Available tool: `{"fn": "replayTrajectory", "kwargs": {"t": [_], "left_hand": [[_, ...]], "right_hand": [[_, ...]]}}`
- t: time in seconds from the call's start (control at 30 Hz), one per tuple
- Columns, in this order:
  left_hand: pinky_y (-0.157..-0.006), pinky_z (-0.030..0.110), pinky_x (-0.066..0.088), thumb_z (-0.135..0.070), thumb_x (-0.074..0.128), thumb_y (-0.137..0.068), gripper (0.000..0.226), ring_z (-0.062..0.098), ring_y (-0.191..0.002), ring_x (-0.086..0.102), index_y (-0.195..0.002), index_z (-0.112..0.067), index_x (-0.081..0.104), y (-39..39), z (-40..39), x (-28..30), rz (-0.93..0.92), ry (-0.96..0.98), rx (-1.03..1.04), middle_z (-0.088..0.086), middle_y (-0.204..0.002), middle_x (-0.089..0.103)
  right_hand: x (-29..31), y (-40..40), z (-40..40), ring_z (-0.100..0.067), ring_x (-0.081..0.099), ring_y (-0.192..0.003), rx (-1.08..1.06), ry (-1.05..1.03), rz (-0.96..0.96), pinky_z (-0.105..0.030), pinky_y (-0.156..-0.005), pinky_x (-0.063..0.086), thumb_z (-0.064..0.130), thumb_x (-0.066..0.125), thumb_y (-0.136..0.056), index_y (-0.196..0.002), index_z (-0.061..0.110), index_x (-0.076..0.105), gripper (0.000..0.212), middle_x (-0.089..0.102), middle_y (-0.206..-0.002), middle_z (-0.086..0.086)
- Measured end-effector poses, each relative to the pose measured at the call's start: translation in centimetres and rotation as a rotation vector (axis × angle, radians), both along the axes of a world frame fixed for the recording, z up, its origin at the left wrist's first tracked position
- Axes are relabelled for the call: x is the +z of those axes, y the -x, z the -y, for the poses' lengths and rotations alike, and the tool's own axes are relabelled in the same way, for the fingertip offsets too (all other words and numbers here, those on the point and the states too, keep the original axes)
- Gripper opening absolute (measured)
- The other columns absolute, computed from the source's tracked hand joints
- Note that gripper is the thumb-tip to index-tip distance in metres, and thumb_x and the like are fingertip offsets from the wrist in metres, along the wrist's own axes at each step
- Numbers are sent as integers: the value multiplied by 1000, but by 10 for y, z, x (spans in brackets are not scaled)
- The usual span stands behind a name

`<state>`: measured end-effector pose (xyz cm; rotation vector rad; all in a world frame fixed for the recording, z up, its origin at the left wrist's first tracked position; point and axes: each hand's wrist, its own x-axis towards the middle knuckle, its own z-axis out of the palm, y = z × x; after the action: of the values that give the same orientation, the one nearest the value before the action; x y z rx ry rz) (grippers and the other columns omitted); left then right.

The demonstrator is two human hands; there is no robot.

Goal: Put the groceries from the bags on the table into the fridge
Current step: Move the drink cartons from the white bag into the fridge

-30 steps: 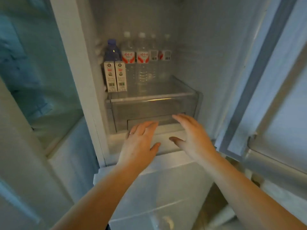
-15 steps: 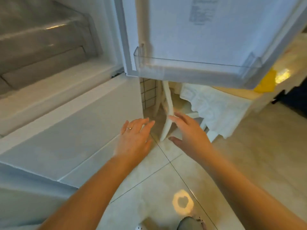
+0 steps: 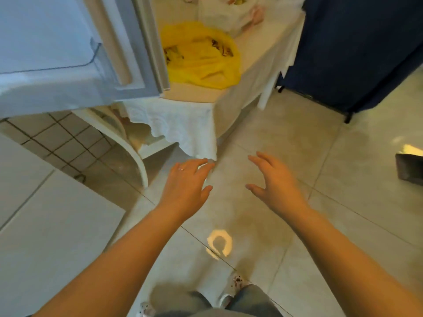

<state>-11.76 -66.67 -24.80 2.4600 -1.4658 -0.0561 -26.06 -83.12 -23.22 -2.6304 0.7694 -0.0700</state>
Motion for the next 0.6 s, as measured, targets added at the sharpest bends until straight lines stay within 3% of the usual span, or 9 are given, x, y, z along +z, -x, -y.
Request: {"fn": "replayTrajectory", "kwargs": {"t": [0.3, 0.4, 0.6], "left_hand": [[-109, 49, 29, -35, 59, -89, 55, 20, -130, 40, -140, -23, 41, 2, 143, -13, -67, -32, -69, 0, -141, 44], [-110, 45, 27, -32, 62, -88, 54, 23, -128, 42, -138, -20, 44, -16, 192, -14, -80, 6, -60, 2, -139, 47], [-98, 45, 42, -25, 68, -83, 53, 30, -116, 52, -131, -10, 51, -90, 300, -21, -102, 93, -50, 10, -129, 55]], "right_hand": [[-8, 20, 133, -24, 31, -136, -41, -29, -28, -32, -110, 24, 30, 68, -83, -142, 19, 37, 68, 31, -150, -6], [-9, 1, 177, -23, 29, -137, -31, -28, -23, -30, -110, 22, 30, 68, -83, -142, 20, 36, 67, 29, -151, -5], [-2, -75, 281, -21, 26, -138, -3, 21, -19, -31, -110, 24, 31, 65, -85, -143, 23, 34, 66, 26, -152, -2]]}}
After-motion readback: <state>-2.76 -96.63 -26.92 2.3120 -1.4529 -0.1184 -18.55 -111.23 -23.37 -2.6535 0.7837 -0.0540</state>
